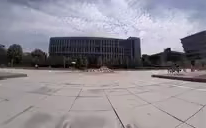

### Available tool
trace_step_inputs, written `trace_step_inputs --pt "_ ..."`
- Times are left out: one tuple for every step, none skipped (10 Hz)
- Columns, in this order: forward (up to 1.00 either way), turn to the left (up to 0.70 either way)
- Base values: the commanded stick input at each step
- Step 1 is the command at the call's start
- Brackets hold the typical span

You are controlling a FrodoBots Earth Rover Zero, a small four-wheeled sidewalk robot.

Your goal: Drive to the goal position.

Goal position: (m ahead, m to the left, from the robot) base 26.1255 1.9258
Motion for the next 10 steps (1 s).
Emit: trace_step_inputs --pt "0.45 0.0" --pt "0.45 0.0" --pt "0.45 0.0" --pt "0.45 0.0" --pt "0.45 0.0" --pt "0.45 0.0" --pt "0.45 0.0" --pt "0.45 0.0" --pt "0.45 0.0" --pt "0.45 0.0"
